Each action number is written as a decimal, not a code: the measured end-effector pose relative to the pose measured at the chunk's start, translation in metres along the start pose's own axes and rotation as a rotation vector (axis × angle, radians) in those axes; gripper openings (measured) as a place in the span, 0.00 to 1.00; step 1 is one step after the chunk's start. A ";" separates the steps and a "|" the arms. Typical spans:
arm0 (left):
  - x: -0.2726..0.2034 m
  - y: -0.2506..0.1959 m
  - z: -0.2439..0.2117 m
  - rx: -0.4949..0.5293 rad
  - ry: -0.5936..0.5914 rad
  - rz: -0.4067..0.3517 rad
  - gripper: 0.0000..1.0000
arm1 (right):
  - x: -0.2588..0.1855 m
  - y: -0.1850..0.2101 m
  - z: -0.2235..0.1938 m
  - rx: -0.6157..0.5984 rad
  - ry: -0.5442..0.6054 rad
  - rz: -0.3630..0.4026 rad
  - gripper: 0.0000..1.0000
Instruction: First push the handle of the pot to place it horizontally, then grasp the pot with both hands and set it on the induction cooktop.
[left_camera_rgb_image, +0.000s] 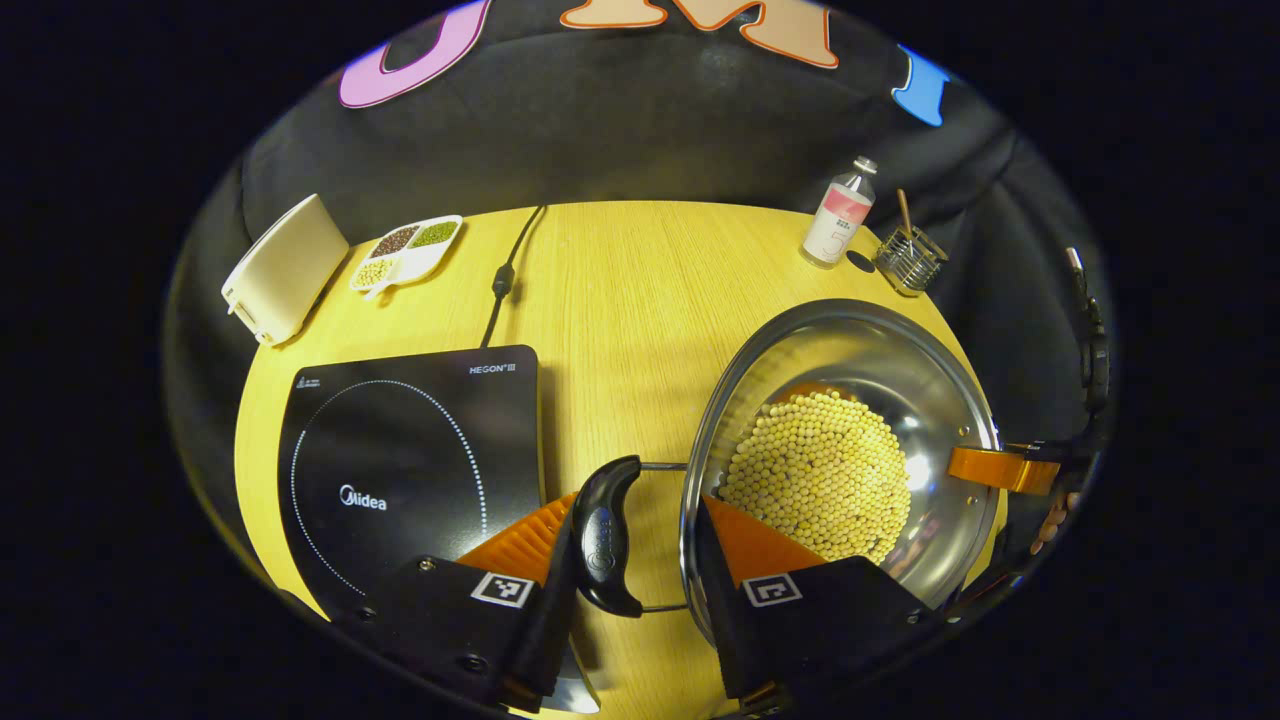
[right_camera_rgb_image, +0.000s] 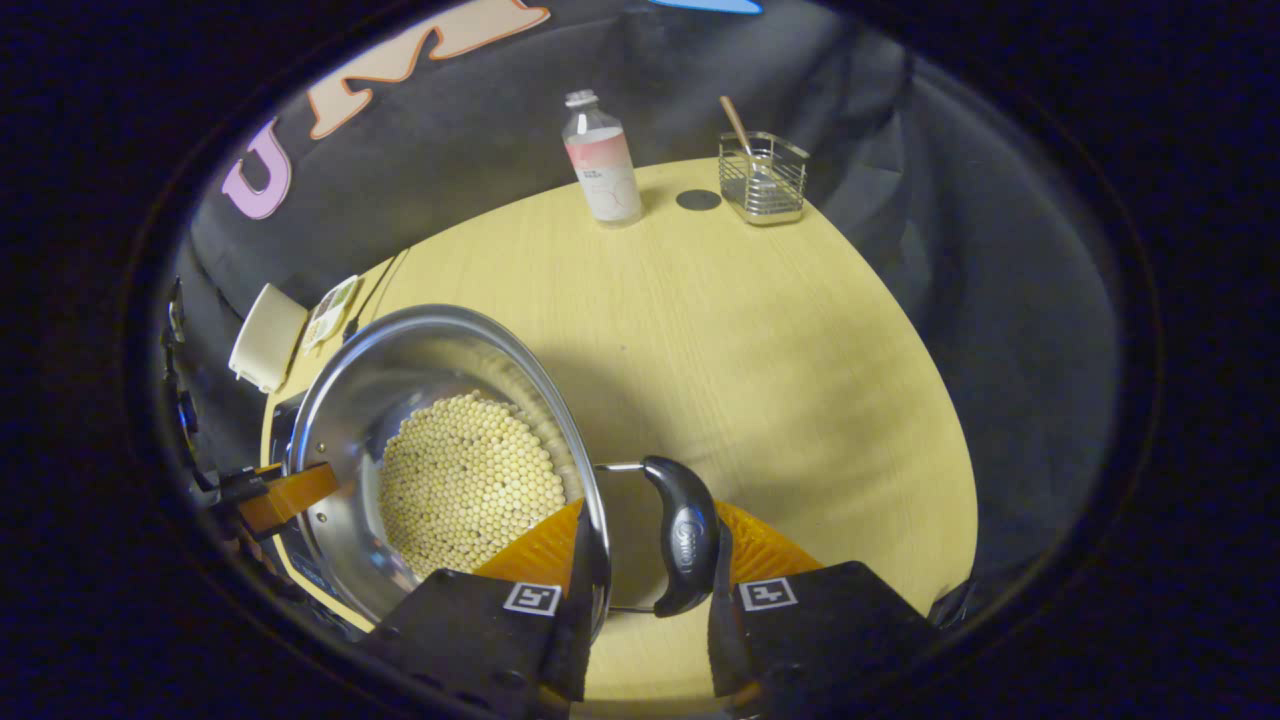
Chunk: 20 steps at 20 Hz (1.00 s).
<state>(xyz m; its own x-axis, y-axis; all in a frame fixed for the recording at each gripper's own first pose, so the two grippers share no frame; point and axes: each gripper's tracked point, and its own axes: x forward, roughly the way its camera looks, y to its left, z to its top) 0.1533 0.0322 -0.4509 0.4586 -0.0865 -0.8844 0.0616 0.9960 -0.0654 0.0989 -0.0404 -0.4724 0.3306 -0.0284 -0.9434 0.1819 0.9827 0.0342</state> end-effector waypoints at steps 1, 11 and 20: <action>-0.003 0.002 0.000 -0.007 -0.004 0.004 0.63 | -0.006 0.003 0.001 -0.007 -0.002 0.006 0.42; -0.066 0.056 -0.006 -0.040 -0.045 0.077 0.61 | -0.026 0.067 -0.002 -0.065 -0.020 0.085 0.50; -0.070 0.141 -0.010 -0.002 -0.052 0.016 0.61 | -0.035 0.151 -0.026 -0.046 -0.037 0.025 0.49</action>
<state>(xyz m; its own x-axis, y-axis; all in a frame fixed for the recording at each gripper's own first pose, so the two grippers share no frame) 0.1211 0.1788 -0.4028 0.5050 -0.0715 -0.8602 0.0524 0.9973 -0.0521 0.0905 0.1141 -0.4431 0.3685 -0.0100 -0.9296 0.1310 0.9905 0.0413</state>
